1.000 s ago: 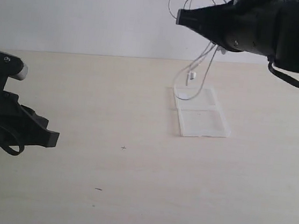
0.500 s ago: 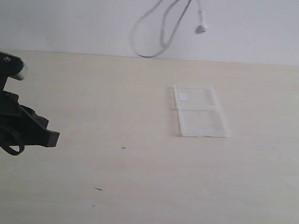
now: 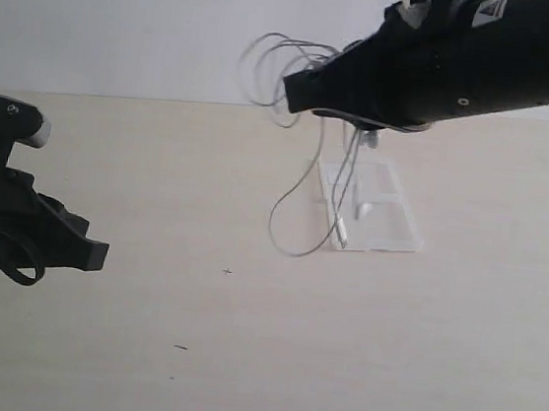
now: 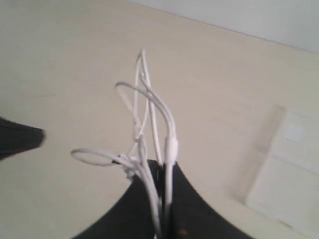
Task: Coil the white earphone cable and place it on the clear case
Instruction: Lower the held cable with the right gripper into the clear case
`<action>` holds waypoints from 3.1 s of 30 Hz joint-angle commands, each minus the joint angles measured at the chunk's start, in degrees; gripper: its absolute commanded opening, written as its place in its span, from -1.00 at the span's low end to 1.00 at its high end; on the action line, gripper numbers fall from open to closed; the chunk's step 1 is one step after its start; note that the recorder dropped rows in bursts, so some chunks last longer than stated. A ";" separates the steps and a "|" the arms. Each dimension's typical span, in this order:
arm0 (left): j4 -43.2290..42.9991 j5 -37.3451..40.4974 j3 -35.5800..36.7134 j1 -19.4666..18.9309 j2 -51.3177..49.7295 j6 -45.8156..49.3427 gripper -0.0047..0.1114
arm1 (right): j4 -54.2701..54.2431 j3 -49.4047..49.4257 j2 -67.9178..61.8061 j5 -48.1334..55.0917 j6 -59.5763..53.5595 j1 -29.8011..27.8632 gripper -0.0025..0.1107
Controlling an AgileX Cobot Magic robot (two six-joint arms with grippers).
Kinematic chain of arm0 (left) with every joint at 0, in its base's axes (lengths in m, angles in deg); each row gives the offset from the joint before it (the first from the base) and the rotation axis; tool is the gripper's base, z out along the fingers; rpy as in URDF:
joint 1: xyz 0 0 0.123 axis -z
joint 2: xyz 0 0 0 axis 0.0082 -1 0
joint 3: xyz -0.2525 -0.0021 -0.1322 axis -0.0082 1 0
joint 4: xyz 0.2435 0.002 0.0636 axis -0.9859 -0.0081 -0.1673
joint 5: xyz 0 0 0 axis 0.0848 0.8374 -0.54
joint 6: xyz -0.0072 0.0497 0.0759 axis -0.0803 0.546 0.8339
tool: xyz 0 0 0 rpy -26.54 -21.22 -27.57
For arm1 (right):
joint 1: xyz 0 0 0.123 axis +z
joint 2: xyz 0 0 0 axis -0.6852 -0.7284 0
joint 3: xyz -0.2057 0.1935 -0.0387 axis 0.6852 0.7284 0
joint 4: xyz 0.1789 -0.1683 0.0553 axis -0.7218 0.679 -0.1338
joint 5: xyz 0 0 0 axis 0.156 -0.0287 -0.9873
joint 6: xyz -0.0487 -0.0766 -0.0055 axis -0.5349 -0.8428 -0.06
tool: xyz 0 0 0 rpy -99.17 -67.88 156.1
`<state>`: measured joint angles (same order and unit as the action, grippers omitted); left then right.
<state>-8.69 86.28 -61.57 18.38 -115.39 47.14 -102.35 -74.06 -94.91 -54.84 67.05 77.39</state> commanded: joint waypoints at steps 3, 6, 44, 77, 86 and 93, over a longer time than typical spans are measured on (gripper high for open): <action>0.31 0.00 0.16 -0.11 0.21 -0.76 -0.92 | 19.16 -6.90 -3.81 9.28 14.40 -6.12 -0.96; 0.31 0.00 0.16 -0.11 0.21 -0.76 -0.92 | 18.57 -11.81 -7.00 14.77 12.18 -7.56 -0.96; 0.31 7.15 0.16 1.65 0.21 -1.70 -0.92 | 18.73 -56.19 -46.93 35.29 9.08 -15.63 -0.96; 0.40 8.29 0.16 2.19 0.21 -1.70 -0.92 | 13.24 -57.35 -54.37 45.06 9.54 -16.78 -0.96; 0.40 8.29 0.16 2.19 0.21 -1.70 -0.92 | 13.36 -51.70 -54.48 45.06 8.04 -16.78 -0.96; 0.40 8.29 0.16 2.19 0.21 -1.70 -0.92 | 17.29 -51.70 -54.96 44.34 6.50 -16.78 -0.96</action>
<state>-8.54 94.63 -61.44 20.16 -115.36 46.02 -86.68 -125.79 -149.69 -9.54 74.19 60.71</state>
